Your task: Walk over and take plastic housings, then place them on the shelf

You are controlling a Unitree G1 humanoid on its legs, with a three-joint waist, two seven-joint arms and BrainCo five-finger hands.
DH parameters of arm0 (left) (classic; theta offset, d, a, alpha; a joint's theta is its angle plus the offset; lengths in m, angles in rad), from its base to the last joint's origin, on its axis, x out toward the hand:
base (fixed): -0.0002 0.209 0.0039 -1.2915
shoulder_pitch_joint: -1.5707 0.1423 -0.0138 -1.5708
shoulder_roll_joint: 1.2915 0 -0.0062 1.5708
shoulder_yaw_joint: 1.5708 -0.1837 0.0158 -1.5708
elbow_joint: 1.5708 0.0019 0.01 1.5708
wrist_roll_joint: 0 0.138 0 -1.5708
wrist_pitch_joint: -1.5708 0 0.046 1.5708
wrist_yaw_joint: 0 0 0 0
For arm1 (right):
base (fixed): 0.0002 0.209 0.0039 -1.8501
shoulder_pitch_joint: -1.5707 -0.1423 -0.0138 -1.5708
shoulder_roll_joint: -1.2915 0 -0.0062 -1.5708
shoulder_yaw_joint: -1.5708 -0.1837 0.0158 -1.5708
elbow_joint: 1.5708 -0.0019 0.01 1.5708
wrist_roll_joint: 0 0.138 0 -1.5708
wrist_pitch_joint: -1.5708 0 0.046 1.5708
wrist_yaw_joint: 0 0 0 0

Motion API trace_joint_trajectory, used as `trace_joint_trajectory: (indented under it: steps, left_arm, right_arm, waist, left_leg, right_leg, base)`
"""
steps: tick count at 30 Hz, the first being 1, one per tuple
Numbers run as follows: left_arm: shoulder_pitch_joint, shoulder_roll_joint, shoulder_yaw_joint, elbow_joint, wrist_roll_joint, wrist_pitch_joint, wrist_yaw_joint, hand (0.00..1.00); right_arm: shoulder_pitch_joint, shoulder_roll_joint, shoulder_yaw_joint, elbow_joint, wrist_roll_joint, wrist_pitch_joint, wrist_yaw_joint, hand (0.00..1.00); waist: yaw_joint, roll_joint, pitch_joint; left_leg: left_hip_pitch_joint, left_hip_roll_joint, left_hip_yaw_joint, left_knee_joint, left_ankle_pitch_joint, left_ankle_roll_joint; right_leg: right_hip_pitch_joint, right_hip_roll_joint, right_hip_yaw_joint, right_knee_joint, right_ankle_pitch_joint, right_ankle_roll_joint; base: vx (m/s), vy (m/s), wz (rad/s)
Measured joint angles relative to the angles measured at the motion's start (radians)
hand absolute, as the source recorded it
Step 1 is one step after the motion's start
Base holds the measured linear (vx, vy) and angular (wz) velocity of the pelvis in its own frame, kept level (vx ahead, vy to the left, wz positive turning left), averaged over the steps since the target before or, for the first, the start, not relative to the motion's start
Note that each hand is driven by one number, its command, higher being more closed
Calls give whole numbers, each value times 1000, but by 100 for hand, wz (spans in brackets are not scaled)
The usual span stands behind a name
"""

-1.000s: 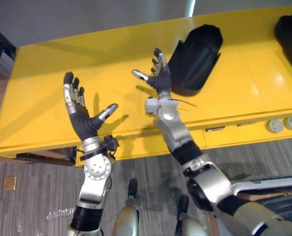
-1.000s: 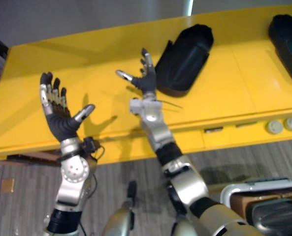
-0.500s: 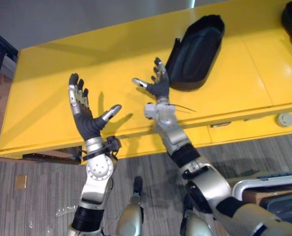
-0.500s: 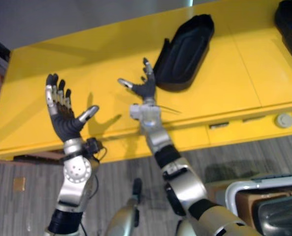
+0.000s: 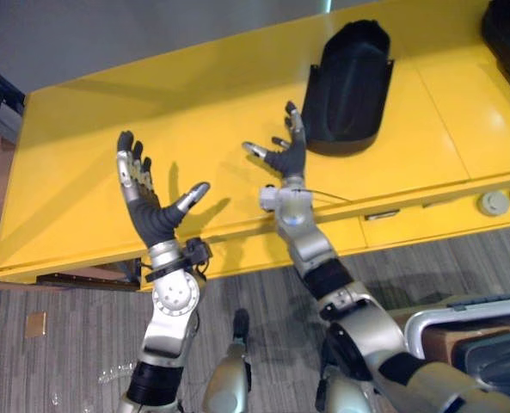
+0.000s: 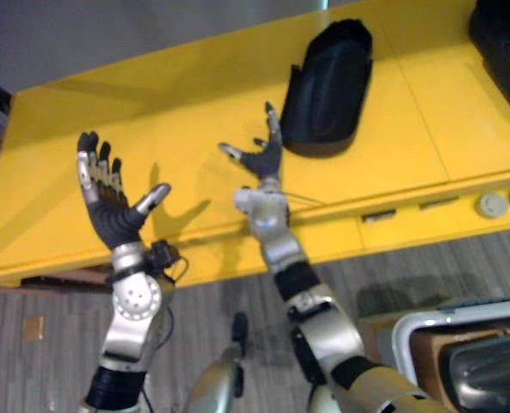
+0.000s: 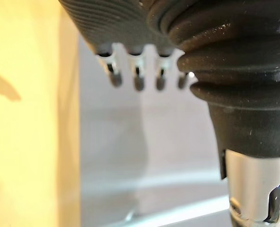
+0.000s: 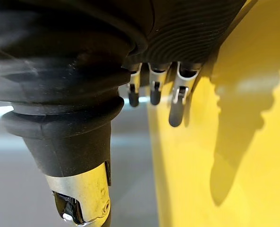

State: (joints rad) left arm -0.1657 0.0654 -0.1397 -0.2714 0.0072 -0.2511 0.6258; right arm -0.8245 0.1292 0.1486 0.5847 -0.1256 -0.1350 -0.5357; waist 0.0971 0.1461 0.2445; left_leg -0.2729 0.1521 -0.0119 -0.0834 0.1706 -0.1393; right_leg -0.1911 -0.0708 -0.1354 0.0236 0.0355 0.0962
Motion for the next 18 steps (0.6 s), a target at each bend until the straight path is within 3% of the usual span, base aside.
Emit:
trace_joint_trajectory:
  steps: [8,18]
  left_arm:
    - [11,-1,0,1,0,2,0,0]
    - [50,-48,12,1,1,12,-1,0]
  right_arm:
    - [91,0,3,-105,-49,13,-14,0]
    - [152,7,11,-146,-106,13,-35,0]
  waist:
    - [-4,0,0]
    - [-33,-1,0]
  left_leg:
    - [11,1,15,-1,-2,0]
    - [19,-9,21,-4,-1,0]
  right_leg:
    - [1,-1,9,3,0,0]
    - [2,-13,4,9,1,3]
  base:
    - [-6,-1,-4]
    - [0,0,0]
